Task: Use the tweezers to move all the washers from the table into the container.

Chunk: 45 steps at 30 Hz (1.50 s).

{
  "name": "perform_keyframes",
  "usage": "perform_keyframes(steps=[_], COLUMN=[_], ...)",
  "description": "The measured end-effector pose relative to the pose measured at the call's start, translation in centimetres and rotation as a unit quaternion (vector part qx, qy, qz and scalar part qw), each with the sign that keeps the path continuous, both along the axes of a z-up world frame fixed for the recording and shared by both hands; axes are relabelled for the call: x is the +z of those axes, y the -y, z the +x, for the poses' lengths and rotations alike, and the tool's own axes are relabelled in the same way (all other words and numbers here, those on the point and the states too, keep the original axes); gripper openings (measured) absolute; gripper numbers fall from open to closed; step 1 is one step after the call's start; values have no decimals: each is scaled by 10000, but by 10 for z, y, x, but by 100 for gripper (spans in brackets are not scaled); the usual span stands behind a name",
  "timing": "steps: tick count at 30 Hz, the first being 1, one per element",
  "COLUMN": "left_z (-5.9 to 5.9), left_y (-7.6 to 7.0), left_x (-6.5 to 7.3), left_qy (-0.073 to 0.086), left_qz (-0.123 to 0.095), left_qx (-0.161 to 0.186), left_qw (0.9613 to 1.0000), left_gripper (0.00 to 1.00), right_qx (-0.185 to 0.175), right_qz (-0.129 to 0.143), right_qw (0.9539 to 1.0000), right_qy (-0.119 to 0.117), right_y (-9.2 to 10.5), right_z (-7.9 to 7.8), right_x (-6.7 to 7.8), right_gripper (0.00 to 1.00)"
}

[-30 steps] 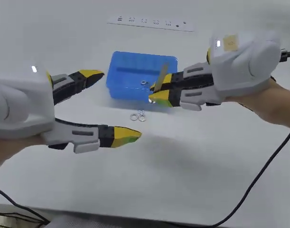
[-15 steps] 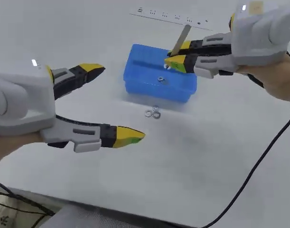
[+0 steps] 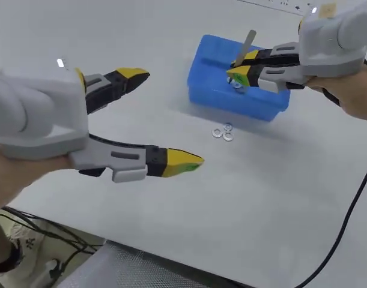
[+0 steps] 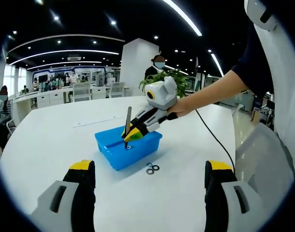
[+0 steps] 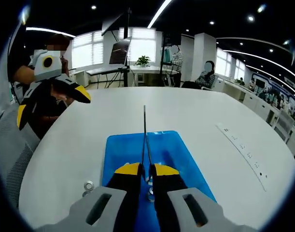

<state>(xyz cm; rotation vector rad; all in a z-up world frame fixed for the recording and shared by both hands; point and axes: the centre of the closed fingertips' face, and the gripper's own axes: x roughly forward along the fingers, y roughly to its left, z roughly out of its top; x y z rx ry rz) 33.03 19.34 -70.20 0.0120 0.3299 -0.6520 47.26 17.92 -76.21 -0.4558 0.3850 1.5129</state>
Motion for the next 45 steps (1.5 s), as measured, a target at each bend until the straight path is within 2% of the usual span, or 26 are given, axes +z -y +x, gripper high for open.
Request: perform_keyframes(steps=[8, 12, 18, 24, 27, 30, 35, 40, 43, 45], left_z=[4, 4, 6, 12, 20, 35, 59, 79, 88, 92], left_y=[7, 6, 5, 7, 4, 2, 2, 12, 25, 33], left_x=[0, 1, 3, 9, 12, 21, 32, 40, 44, 45], left_qy=[-56, -47, -67, -16, 23, 161, 361, 485, 583, 571], left_qz=[-5, 5, 51, 53, 92, 85, 253, 296, 342, 306], left_qx=[-40, -42, -39, -72, -34, -72, -245, -509, -730, -847], left_qw=[10000, 10000, 10000, 10000, 9999, 9998, 9987, 9971, 9950, 9943], left_gripper=[100, 99, 99, 99, 99, 99, 87, 75, 66, 59], right_qx=[-7, 27, 46, 57, 73, 107, 162, 255, 362, 429], right_qz=[3, 3, -62, -50, -64, -83, -97, -143, -161, -192], right_qw=[10000, 10000, 9999, 9999, 9999, 9997, 9994, 9988, 9980, 9973], right_qy=[-97, -83, 70, 90, 123, 203, 287, 398, 495, 567], right_y=[3, 4, 6, 5, 5, 5, 6, 6, 5, 4], right_z=[0, 0, 1, -1, -4, -5, -10, -19, -25, -28], right_x=[2, 3, 7, 13, 16, 17, 23, 28, 30, 31], right_gripper=[10, 9, 8, 7, 7, 7, 8, 8, 8, 8])
